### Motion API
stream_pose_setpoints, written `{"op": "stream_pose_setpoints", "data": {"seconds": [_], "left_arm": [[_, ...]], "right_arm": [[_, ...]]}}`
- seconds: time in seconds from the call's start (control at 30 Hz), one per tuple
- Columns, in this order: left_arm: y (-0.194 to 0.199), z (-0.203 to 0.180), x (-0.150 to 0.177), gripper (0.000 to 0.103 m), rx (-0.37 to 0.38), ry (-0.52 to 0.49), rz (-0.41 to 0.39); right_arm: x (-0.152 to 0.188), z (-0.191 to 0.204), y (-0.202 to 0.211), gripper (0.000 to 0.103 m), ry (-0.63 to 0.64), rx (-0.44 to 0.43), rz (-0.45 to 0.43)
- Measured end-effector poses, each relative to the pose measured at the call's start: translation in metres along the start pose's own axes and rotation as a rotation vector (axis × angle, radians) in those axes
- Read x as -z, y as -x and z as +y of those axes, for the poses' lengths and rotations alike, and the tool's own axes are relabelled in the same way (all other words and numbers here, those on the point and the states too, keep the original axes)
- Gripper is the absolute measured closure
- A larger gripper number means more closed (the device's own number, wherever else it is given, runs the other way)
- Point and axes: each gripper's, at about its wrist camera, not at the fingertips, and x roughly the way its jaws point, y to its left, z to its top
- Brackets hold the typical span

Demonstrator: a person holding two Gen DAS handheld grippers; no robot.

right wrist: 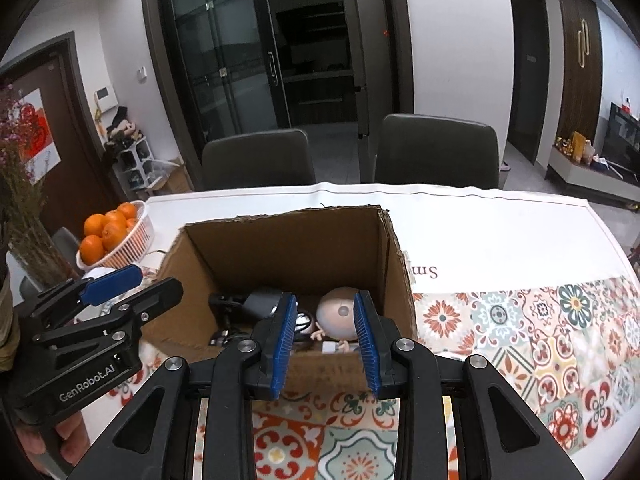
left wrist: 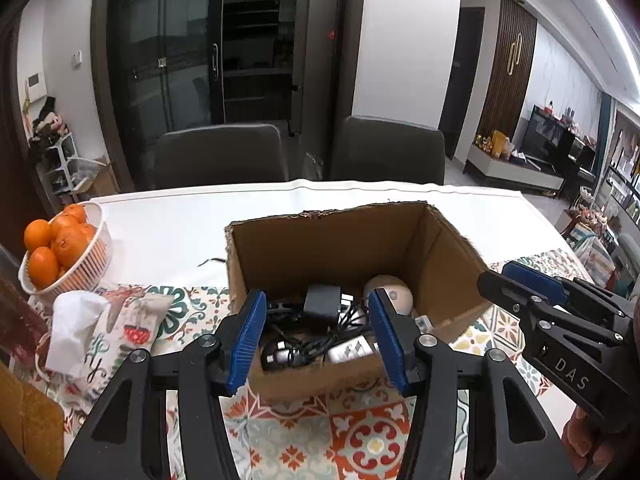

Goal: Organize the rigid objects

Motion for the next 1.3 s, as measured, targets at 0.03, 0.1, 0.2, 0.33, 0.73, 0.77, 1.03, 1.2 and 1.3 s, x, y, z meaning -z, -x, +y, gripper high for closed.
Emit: {"op": "stream_pose_setpoints", "data": {"seconds": [0.03,0.1,0.2,0.33,0.73,0.77,1.03,1.2,1.3], "left_arm": [[0.006,0.000,0.003,0.049,-0.001,0.001,-0.008],[0.019,0.001,0.009,0.047,-0.005,0.001,-0.027],[0.038,0.000,0.021,0.045,-0.011,0.006,-0.049],[0.060,0.000,0.035,0.040,-0.012,0.011,-0.076],[0.112,-0.002,0.078,0.016,-0.064,-0.005,-0.156],[0.115,-0.002,0.081,0.014,-0.067,-0.005,-0.161],[0.140,-0.002,0.109,0.000,-0.118,-0.010,-0.203],[0.155,-0.004,0.122,0.000,-0.155,-0.027,-0.230],[0.162,-0.003,0.129,0.000,-0.157,-0.017,-0.235]], "right_arm": [[0.003,0.001,0.007,0.072,-0.005,0.000,-0.009],[0.006,0.002,0.016,0.072,-0.009,-0.002,-0.023],[0.015,0.006,0.036,0.072,-0.011,0.002,-0.048],[0.026,0.012,0.055,0.071,-0.008,0.010,-0.078],[0.065,0.024,0.102,0.049,-0.001,0.045,-0.148],[0.069,0.026,0.107,0.047,0.001,0.050,-0.154],[0.095,0.036,0.136,0.028,0.025,0.117,-0.216],[0.111,0.042,0.148,0.024,0.030,0.126,-0.221],[0.116,0.044,0.153,0.022,0.032,0.124,-0.216]]}}
